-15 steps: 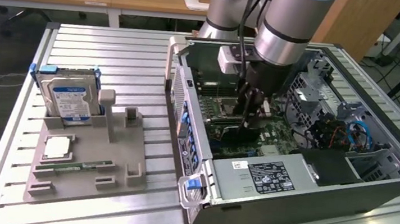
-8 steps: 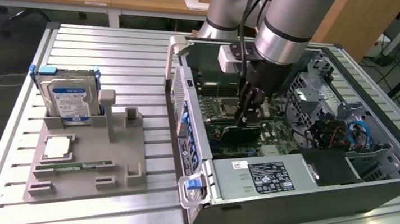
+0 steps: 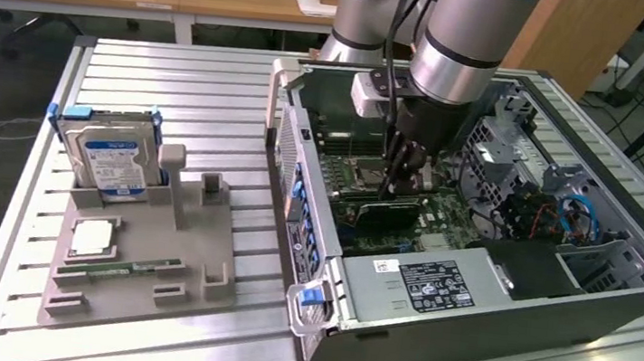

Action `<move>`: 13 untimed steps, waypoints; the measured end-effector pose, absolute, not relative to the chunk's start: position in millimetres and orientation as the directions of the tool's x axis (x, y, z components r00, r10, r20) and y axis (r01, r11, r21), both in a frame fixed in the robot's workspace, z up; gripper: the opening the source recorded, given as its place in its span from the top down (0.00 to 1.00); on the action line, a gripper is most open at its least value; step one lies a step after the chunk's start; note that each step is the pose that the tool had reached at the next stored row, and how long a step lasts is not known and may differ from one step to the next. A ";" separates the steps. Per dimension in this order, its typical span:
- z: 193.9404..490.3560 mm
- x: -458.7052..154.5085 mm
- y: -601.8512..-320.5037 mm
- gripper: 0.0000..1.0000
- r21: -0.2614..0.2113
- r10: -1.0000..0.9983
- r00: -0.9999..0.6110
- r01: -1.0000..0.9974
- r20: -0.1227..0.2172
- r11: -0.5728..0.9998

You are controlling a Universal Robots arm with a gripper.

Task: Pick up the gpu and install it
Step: 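Insert the gpu into the slot, then press down on the gpu until it lock into place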

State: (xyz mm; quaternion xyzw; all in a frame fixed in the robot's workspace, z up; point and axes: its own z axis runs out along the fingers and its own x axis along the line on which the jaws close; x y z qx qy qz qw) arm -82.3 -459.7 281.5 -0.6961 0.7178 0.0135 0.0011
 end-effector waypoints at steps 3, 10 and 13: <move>281.5 -82.3 -459.7 0.89 0.018 -0.999 -0.031 -0.999 -0.020 0.031; 281.5 -82.3 -459.7 0.89 0.018 -0.999 -0.031 -0.999 -0.020 0.031; 280.7 -82.3 -459.7 0.89 0.018 -0.999 -0.031 -0.999 -0.020 0.031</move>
